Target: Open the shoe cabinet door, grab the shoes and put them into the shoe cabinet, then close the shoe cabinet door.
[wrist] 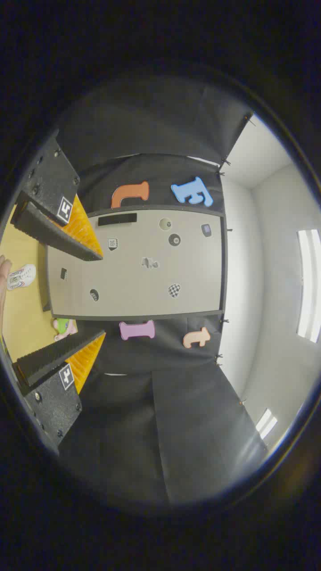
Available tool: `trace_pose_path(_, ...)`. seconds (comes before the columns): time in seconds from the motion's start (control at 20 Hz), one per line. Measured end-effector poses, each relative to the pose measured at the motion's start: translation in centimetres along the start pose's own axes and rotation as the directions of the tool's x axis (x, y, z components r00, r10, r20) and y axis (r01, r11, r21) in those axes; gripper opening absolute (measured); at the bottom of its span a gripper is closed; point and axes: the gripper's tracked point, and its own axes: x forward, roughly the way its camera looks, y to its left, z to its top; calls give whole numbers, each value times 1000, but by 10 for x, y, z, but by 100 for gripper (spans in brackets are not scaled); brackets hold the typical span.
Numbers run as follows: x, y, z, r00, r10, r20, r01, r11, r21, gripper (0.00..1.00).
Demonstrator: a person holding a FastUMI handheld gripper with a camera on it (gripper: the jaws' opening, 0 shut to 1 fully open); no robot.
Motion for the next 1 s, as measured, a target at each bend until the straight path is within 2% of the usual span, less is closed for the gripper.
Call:
trace_pose_path(0.35,-10,-10,1,1000,6,8,-6,1000,-17,99)
trace_pose_path(0.5,-15,-4,-11,998,47,-30,-47,999,-9,99)
trace_pose_path(1.0,-20,-1,-15,994,102,-45,-102,995,-4,99)
